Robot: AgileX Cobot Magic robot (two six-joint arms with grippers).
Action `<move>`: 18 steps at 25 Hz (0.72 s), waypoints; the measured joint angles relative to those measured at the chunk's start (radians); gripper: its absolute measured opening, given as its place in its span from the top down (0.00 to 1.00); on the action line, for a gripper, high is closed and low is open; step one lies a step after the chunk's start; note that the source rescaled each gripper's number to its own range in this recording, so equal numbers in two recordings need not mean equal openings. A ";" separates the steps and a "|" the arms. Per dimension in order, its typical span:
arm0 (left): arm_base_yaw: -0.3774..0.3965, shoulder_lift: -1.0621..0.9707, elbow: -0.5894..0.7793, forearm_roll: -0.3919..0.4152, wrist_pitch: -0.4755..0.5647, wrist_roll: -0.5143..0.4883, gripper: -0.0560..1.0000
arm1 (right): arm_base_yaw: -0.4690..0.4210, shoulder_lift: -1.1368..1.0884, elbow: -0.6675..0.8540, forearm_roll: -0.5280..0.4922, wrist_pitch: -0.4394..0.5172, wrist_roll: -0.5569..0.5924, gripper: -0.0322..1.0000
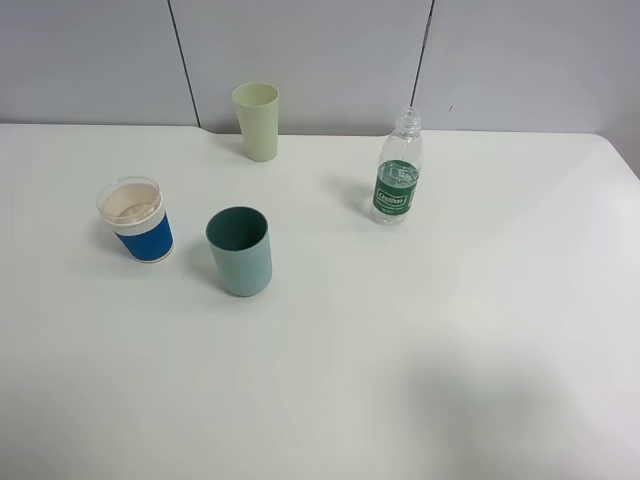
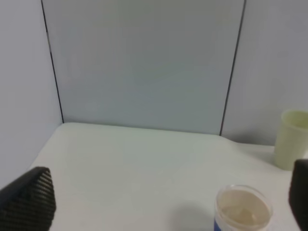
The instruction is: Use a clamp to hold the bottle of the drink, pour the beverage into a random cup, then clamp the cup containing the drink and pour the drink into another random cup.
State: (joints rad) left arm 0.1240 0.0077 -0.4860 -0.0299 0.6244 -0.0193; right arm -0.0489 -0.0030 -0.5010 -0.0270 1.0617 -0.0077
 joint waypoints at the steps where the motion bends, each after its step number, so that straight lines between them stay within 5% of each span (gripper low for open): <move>1: 0.000 -0.007 0.000 0.000 0.023 -0.004 0.05 | 0.000 0.000 0.000 0.000 0.000 0.000 0.00; 7: 0.000 -0.012 0.000 0.015 0.181 -0.058 0.05 | 0.000 0.000 0.000 0.000 0.000 0.000 0.00; 18: 0.000 -0.012 0.000 -0.006 0.197 -0.072 0.04 | 0.000 0.000 0.000 0.000 0.000 0.000 0.00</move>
State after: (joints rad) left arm 0.1240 -0.0048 -0.4860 -0.0358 0.8213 -0.0909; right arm -0.0489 -0.0030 -0.5010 -0.0270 1.0617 -0.0077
